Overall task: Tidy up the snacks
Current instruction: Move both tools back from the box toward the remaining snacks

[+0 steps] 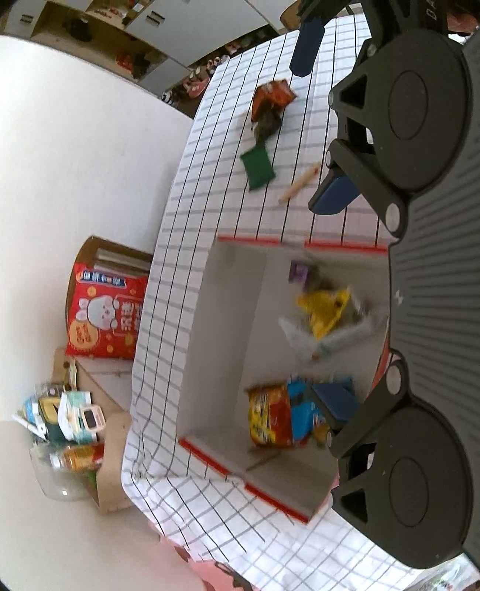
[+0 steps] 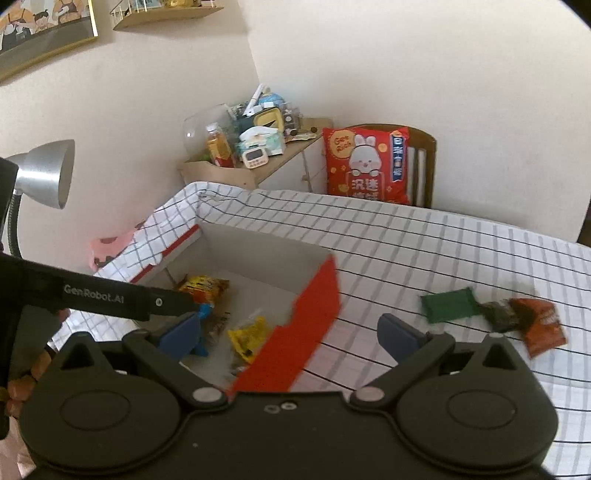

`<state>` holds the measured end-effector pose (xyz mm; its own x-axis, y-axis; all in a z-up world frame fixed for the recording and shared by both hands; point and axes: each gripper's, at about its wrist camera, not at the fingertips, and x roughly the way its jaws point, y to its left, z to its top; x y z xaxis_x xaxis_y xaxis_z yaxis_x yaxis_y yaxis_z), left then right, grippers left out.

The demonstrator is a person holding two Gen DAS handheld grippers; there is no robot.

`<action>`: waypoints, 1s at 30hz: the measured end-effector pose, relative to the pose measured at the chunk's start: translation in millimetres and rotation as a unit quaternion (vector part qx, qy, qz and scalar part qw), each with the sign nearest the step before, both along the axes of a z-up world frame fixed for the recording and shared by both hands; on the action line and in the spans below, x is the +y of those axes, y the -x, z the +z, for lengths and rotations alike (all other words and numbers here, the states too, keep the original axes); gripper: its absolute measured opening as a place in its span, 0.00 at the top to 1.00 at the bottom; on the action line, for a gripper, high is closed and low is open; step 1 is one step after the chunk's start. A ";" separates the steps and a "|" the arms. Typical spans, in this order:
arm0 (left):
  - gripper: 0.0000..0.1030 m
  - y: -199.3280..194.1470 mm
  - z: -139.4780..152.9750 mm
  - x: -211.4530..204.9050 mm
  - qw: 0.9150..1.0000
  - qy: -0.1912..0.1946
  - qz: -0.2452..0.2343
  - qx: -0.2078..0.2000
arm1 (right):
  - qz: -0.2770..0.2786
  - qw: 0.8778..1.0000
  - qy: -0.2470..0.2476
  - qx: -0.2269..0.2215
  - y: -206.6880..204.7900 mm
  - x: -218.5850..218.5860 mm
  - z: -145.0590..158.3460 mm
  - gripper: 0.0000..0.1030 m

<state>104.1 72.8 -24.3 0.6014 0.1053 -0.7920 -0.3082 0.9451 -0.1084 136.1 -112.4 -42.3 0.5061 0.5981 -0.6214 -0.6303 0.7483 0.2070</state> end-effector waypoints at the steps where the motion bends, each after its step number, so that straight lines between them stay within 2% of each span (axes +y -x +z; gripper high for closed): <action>1: 0.05 -2.6 -0.1 -6.9 1.000 0.001 -0.002 0.000 | -0.002 1.000 0.005 -0.002 -2.2 -9.7 -0.3 0.00; 11: 0.05 -38.3 -11.1 -89.2 1.000 0.002 -0.012 0.010 | -0.045 0.998 0.041 0.003 -33.7 -103.4 -17.6 0.00; 17: 0.05 -65.5 -29.5 -131.6 1.000 0.000 -0.014 0.027 | -0.076 0.995 0.056 0.013 -56.6 -149.9 -33.6 0.01; 25: 0.05 -107.8 -52.3 -152.8 0.998 -0.013 0.006 0.056 | -0.108 0.990 0.081 0.032 -102.8 -184.3 -57.7 0.02; 30: 0.05 -133.2 -68.7 -152.9 0.996 -0.021 0.030 0.079 | -0.105 0.989 0.100 0.038 -133.4 -189.3 -70.3 0.03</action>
